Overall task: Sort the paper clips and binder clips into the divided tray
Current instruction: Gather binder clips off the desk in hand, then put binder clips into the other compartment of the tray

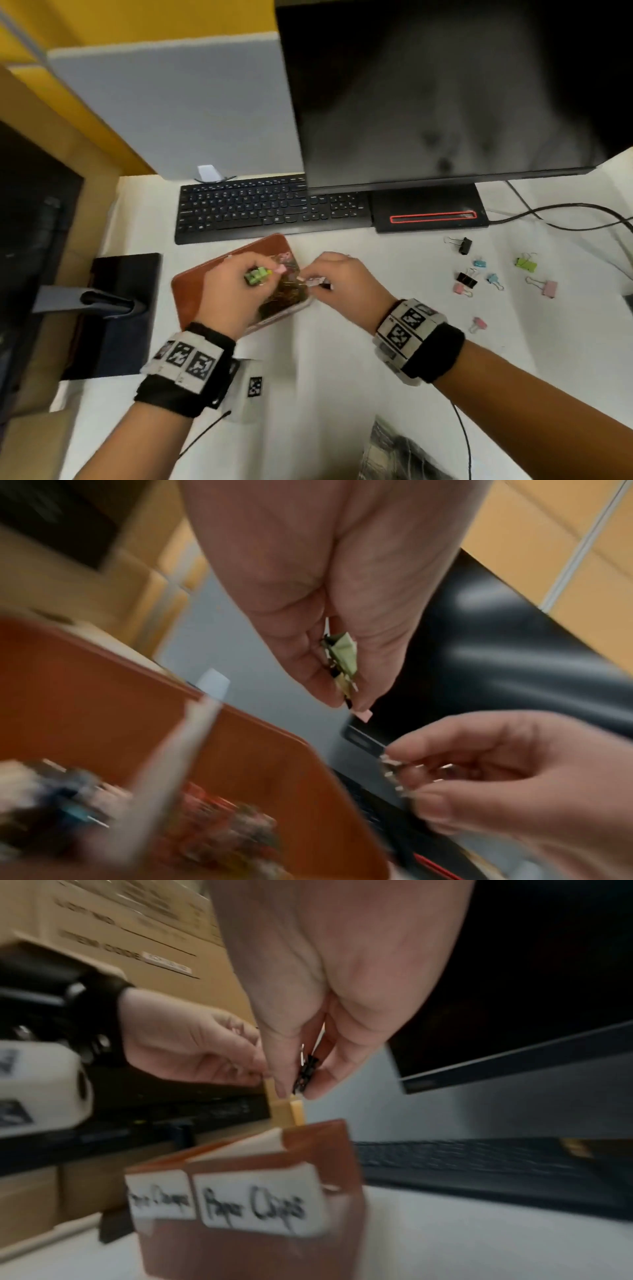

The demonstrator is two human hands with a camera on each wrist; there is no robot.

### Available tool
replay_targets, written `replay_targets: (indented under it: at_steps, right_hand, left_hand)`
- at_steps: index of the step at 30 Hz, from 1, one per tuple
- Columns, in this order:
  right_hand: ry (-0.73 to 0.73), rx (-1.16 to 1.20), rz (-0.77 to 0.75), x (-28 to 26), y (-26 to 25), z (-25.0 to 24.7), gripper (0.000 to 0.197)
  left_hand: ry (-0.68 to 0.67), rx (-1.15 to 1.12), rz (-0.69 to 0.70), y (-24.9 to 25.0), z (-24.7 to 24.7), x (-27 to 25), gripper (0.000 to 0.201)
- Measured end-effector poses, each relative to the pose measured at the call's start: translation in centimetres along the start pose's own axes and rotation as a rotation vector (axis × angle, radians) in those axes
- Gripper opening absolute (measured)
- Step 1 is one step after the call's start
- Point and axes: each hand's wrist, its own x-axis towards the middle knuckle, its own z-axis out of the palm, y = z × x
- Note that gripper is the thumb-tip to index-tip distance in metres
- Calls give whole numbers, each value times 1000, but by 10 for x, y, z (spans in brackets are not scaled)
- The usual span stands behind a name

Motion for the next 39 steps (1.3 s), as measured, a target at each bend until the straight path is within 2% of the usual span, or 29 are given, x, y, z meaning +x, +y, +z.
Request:
replay_targets:
  at_steps: [4,6,9,13,15,18,21,24,27,30,34,39]
  right_hand:
    - [-127,15,-40,41,-61,57,24]
    - [-194,26,23,55,-79,79,30]
    - [-237,88,106,60,-86,93,43]
    - [-186,141,57,35,-64,72,39]
    - [-140,124,37,9,-41,47,32]
    - [-1,-6,64,-43,10,2,34]
    - [83,-123,275,-104,67,-42,47]
    - [41,-226,555,-162,113,-79,64]
    - [-72,-244,693,-206,144,-99,75]
    - [-175,-230,712,-225,163,-100,75]
    - [-242,-137,633,-226,183,-93,63]
    - [-213,-72,529,-215,197,-94,41]
  left_hand:
    - [51,117,-173,-59,-56,1,7]
    - [-67,99,-229,-83,-62,4,14]
    - [-270,170,-163,-94,-61,6,34]
    - [-317,205,-8,-79,-58,8,48]
    - [-317,170,41,-56,-49,7,44]
    - [-351,60,122,-7,-17,2,34]
    - [-421,-25,235,36,33,-3,34]
    - [-549,-45,301,69,97,-9,35]
    - [-686,0,316,94,165,-21,37]
    - [-804,71,331,104,216,-33,32]
    - [-934,174,361,106,261,-49,27]
    - [-904,248,324,103,296,-56,25]
